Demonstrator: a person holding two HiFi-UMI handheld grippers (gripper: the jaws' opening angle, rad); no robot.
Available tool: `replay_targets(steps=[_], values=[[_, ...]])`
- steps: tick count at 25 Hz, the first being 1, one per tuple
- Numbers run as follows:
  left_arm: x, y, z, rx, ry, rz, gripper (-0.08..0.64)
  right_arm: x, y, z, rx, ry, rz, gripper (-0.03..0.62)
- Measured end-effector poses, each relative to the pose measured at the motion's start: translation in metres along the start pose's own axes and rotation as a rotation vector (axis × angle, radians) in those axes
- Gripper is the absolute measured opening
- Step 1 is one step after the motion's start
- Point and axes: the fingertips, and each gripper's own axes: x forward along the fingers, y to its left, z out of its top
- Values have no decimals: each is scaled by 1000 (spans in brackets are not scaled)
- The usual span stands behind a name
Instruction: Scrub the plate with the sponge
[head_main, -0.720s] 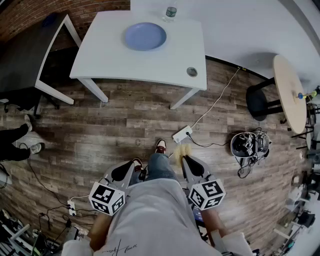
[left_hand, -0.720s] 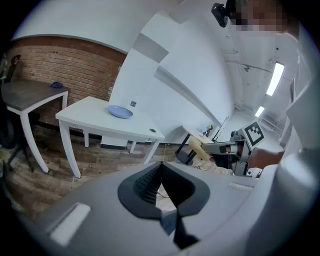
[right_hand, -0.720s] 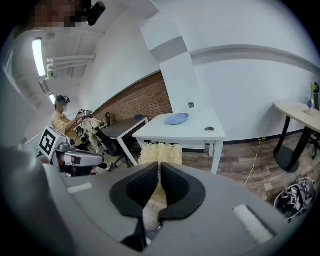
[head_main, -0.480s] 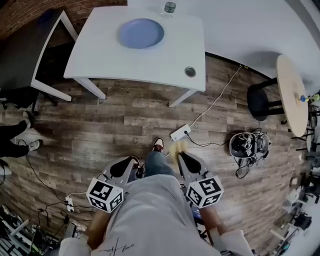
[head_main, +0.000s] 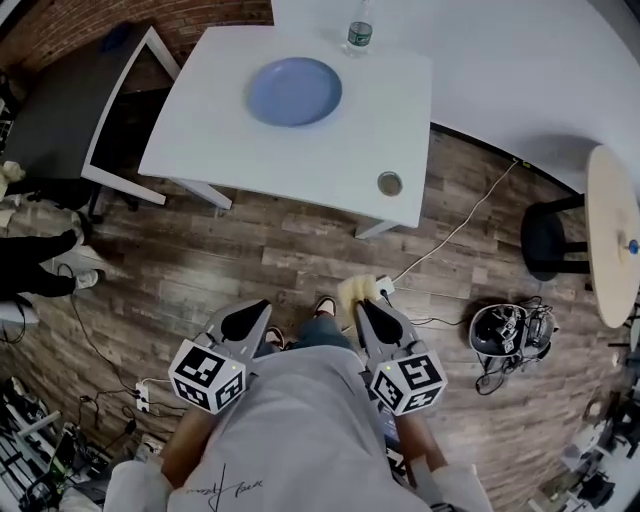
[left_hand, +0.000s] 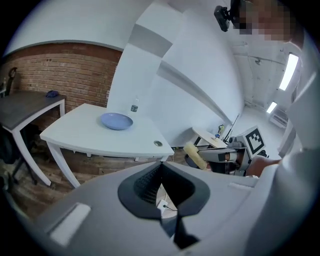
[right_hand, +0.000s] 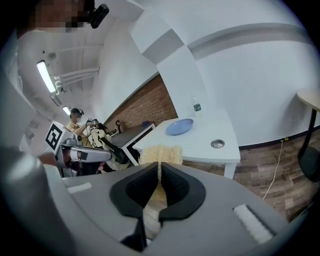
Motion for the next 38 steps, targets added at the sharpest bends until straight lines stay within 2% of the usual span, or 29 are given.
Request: replay_targets(steps=[7,12,18,24,33,38], values=[[41,-9,34,101,-1,67,12,15,-40,38,14,-65,79,23],[53,1,49,60,-18,89,12,31,-57,55,15,-62,98,23],[66,45,75,18,-46,100,12,69,-59,73,21,-31,92,23],[83,113,114,10,-68,34,12,126,-45,96,-2,18,61,23],[110,204,203,75,-84,-84,12,209,-22,168,-26,44,15,25],[123,240,228,67,-89,-137,12,242,-20,190,-39,54,-26,25]])
